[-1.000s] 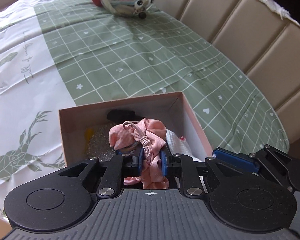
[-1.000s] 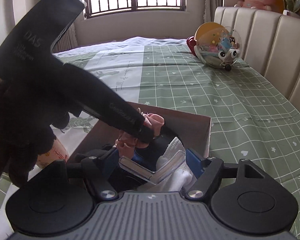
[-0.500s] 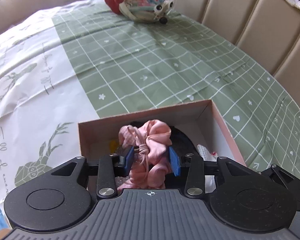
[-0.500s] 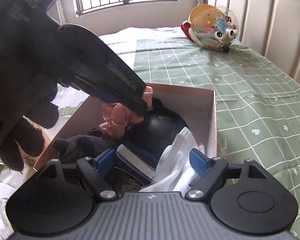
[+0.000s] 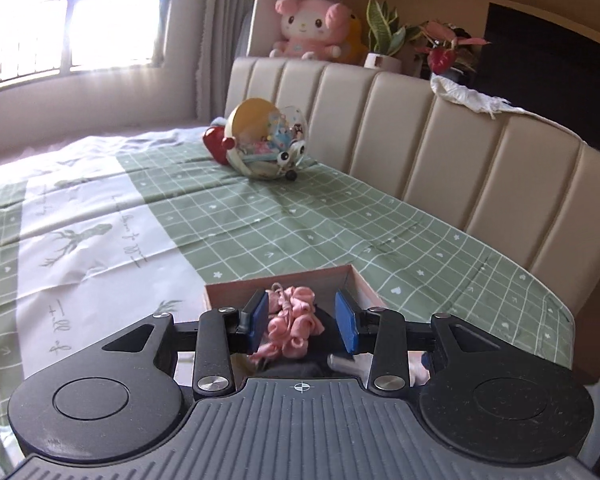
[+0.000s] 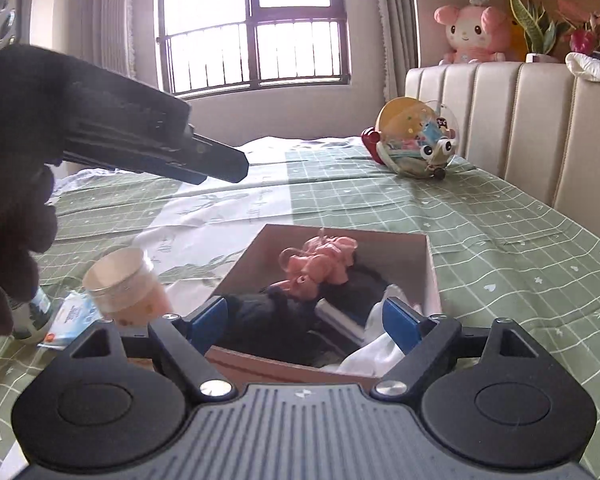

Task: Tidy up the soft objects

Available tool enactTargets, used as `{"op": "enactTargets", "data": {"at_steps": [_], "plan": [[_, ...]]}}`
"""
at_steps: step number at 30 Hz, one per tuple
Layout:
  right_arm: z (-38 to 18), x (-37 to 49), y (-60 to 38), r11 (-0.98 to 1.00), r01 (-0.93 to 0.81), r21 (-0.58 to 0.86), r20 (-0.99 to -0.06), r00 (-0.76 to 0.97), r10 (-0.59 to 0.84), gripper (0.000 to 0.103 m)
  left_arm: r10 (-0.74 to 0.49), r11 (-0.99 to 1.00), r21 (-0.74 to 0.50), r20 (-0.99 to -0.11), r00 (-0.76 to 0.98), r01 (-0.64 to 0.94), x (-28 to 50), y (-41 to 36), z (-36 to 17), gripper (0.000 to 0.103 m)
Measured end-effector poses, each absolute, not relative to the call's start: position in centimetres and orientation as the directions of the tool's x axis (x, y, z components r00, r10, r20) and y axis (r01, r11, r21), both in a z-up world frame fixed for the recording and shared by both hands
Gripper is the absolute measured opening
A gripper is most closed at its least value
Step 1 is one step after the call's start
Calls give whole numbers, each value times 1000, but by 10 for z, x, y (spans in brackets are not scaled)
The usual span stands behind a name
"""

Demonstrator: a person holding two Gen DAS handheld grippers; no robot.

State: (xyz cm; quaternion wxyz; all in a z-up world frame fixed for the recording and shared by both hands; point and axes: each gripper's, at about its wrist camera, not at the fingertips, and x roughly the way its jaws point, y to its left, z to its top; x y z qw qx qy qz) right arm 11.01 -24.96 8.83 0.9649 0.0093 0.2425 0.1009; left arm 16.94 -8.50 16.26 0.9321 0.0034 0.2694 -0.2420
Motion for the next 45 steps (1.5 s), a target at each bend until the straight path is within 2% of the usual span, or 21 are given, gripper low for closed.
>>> {"op": "enactTargets", "data": {"at_steps": [5,8,12,15,19,23,27,34,38,42,45], "plan": [[79,78,-220,963,-263,65,-497,828,260,85,-427,897,-130,-498,755,422,98,-44,142,41],[67,61,-201,953,-302,21,-520,811,268,85,-363,928,-121,-505,783,353,67,-16,123,41],[47,45,-178,936,-350,-29,-542,793,279,85,-237,970,-172,-540,808,170,43,35,93,41],[34,42,-166,929,-371,-6,-572,763,301,85,-137,978,-208,-576,806,17,37,70,71,41],[19,39,-154,921,-390,-13,-596,742,306,85,-69,970,-229,-593,802,-86,44,98,53,40],[6,41,-154,926,-378,-12,-618,730,291,85,-46,981,-181,-567,822,-70,69,93,53,40],[4,45,-162,929,-369,36,-617,723,311,88,74,993,-39,-538,840,-113,103,81,53,41],[3,46,-166,924,-376,67,-608,719,337,91,103,987,-30,-618,779,-155,144,73,31,41],[12,50,-167,909,-404,102,-603,702,379,91,76,990,-49,-622,779,-135,129,72,32,41],[45,68,-145,878,-474,74,-582,694,424,91,58,978,-120,-624,779,-169,88,88,36,41],[84,86,-111,833,-549,67,-558,672,487,91,43,965,-164,-672,739,-206,68,103,30,40]]}}
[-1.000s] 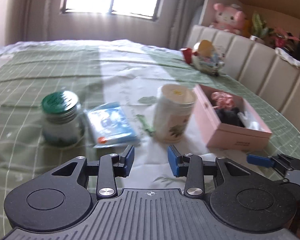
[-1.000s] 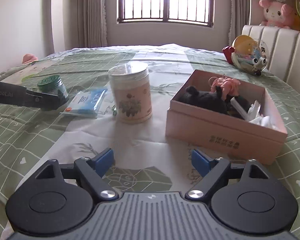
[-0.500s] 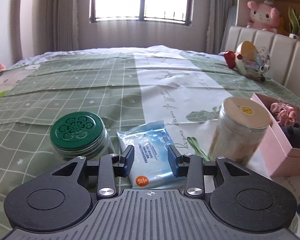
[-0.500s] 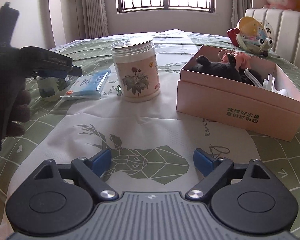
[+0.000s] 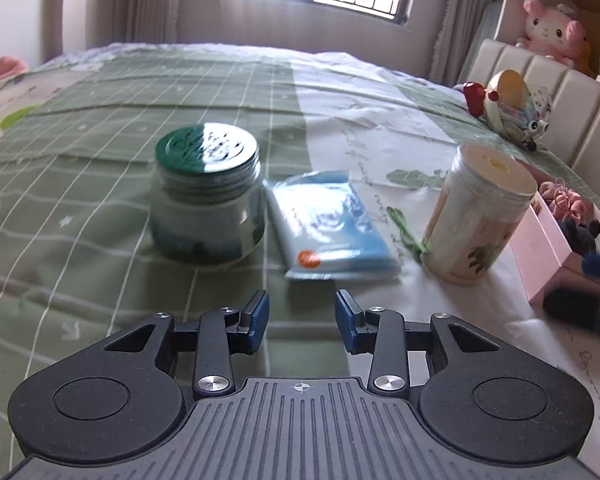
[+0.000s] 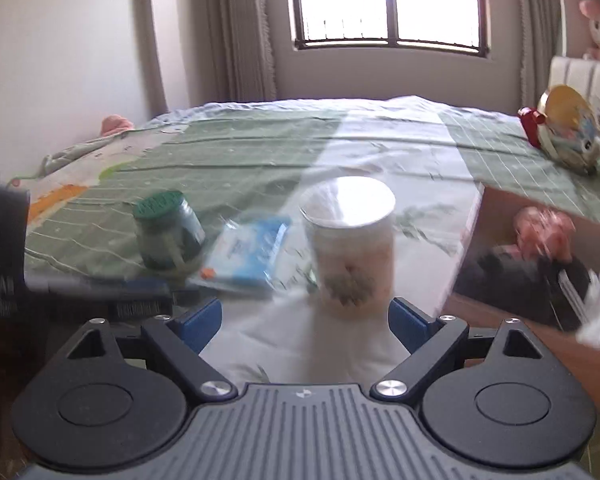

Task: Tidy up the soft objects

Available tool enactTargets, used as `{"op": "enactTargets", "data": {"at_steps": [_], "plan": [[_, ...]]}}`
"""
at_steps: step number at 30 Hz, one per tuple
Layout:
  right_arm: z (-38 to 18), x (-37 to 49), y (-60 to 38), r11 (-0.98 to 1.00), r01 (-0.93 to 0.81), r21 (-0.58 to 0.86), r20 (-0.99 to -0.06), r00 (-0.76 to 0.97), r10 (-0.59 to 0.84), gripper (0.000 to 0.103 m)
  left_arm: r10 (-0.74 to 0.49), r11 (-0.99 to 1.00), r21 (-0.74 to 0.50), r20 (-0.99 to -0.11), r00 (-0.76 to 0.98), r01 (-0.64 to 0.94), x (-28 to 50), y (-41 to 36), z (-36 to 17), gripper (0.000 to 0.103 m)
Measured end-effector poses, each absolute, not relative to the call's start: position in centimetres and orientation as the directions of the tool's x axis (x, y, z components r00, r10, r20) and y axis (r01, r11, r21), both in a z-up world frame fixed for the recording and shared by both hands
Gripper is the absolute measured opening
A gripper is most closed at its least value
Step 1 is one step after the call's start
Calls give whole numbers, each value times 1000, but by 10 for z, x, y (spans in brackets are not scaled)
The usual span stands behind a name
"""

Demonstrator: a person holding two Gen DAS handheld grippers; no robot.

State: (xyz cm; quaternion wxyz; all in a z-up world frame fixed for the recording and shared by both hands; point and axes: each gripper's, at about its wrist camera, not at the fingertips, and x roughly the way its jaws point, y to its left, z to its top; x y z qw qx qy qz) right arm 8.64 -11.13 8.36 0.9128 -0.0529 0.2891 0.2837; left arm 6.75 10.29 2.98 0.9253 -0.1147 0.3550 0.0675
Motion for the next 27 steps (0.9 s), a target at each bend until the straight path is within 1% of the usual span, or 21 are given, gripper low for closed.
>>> {"op": "enactTargets", "data": {"at_steps": [2,3,4,6,8,10,14,16,20,24,27], "plan": [[108,104,-76,812,-582,30,-563,662,495,89,9,961,-195,-685,729,-196,59,112,27,40],[118,116,-55,799,-601,10,-583,646,493,80,-3,962,-202,-686,728,-186,55,116,27,40],[124,130,-35,790,-613,-9,-611,629,481,55,-5,963,-199,-687,726,-181,52,119,28,40],[127,164,10,784,-618,-50,-697,584,416,28,-8,966,-193,-688,726,-173,47,126,30,40],[119,201,45,810,-580,-82,-758,564,327,27,-18,965,-202,-689,724,-168,43,135,31,40],[99,236,77,831,-540,-136,-795,560,234,25,-35,960,-226,-685,727,-166,41,144,30,39],[49,279,111,843,-490,-220,-832,546,100,23,-53,954,-251,-680,732,-164,38,155,30,38],[33,290,112,850,-475,-228,-853,518,60,23,-61,952,-260,-673,737,-159,35,161,31,37],[29,279,100,854,-481,-200,-876,478,64,23,-82,945,-288,-664,743,-153,33,167,30,37],[38,241,77,819,-560,-123,-907,398,136,23,-107,945,-301,-656,747,-129,32,162,30,38],[66,202,58,781,-617,-103,-863,445,238,23,-113,946,-302,-651,751,-119,31,156,31,38]]}}
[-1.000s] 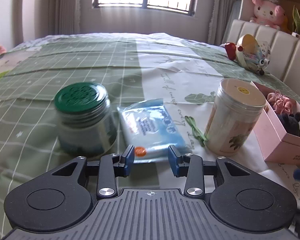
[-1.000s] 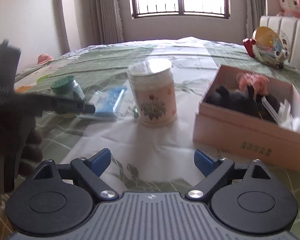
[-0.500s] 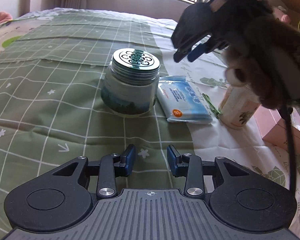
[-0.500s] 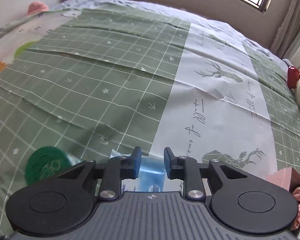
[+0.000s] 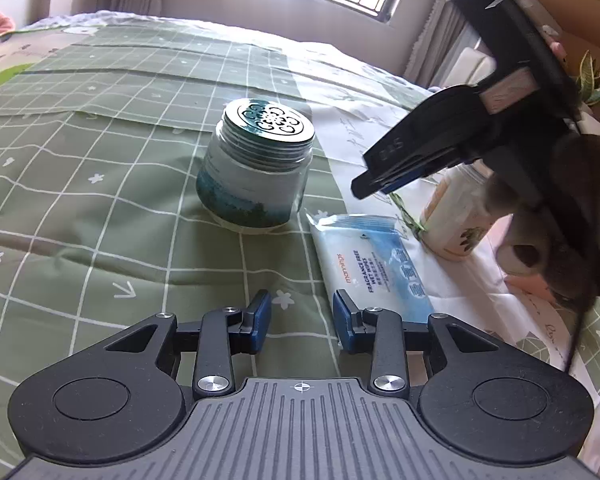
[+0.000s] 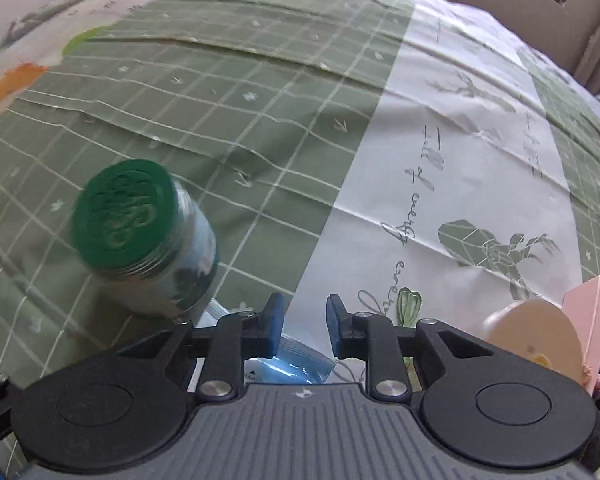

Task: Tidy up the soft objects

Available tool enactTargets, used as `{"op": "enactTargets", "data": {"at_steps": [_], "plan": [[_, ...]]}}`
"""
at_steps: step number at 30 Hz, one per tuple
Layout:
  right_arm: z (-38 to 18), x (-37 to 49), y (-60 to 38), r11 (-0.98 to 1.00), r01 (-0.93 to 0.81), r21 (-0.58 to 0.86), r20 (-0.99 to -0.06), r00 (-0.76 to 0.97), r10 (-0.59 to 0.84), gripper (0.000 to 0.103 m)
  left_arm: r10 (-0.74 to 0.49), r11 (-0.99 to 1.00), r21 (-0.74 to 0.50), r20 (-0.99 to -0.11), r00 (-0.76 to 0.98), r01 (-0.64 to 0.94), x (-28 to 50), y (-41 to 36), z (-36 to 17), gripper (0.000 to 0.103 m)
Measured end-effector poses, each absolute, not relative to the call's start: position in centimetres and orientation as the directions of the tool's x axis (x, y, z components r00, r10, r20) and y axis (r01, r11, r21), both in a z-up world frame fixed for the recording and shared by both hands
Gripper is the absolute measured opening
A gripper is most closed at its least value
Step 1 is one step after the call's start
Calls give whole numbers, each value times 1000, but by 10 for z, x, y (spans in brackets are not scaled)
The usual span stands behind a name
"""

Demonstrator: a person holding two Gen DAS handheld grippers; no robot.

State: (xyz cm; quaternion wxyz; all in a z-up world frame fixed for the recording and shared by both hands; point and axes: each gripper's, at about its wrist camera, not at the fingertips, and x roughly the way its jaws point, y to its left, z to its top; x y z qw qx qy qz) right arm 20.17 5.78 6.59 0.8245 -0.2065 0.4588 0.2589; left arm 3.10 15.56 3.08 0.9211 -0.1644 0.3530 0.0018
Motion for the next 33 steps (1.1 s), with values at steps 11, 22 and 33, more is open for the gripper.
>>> {"op": "enactTargets", "data": {"at_steps": [11,22,33], "plan": [[82,96,-88,868,-488,-96,-633,703,325,66,-56,993,-115,-655,753,-26,63,80,45,38],[9,83,-157,946,-322,-48,-641,736,218,77,9,1000,28,-716,698,15,94,25,31,55],[3,82,-163,946,-324,-1,-631,734,251,86,51,980,-113,-648,760,-162,86,68,39,62]]}}
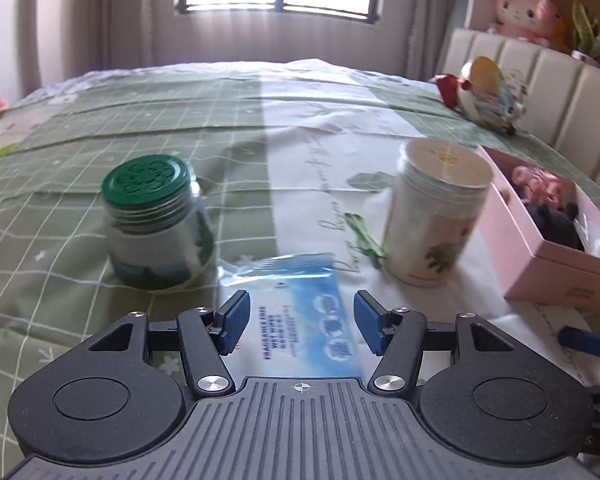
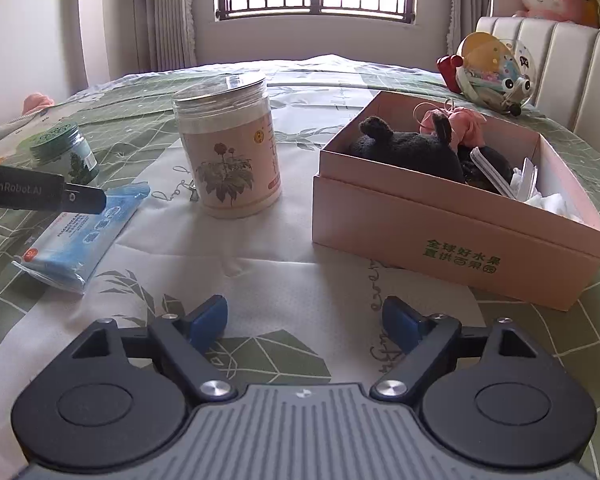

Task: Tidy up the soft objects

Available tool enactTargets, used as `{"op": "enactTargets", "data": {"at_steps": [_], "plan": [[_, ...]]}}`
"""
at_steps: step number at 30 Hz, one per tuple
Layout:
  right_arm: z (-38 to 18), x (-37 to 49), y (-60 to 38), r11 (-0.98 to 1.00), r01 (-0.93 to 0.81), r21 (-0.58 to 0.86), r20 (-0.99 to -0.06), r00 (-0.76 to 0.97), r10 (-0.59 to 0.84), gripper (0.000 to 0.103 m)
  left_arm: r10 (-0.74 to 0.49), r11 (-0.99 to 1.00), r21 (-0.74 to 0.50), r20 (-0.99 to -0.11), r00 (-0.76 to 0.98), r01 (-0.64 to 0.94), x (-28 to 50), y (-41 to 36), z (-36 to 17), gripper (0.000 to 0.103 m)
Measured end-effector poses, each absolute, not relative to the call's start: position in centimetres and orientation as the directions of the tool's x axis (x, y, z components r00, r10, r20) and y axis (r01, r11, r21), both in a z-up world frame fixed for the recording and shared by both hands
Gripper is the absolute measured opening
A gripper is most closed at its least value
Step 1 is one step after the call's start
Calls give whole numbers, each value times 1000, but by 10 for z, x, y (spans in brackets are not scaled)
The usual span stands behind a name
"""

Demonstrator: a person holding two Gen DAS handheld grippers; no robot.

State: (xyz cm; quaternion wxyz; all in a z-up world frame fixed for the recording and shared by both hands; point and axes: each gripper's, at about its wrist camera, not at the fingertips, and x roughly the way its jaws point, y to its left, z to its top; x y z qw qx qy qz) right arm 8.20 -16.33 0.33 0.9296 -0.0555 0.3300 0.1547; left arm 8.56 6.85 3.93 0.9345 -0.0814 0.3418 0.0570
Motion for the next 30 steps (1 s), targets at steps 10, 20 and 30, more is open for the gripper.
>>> {"op": "enactTargets", "data": {"at_steps": [10,20,30], "plan": [[3,82,-166,945,-328,9,-630,732,260,87,35,996,-41,-675,737,-85,103,53,30,63],[3,82,-166,945,-328,9,-630,732,260,88,90,989,-29,-673,735,-147,90,70,29,64],[3,82,-166,945,-328,10,-630,732,260,89,42,999,20,-695,717,-39,99,48,14,94]]}}
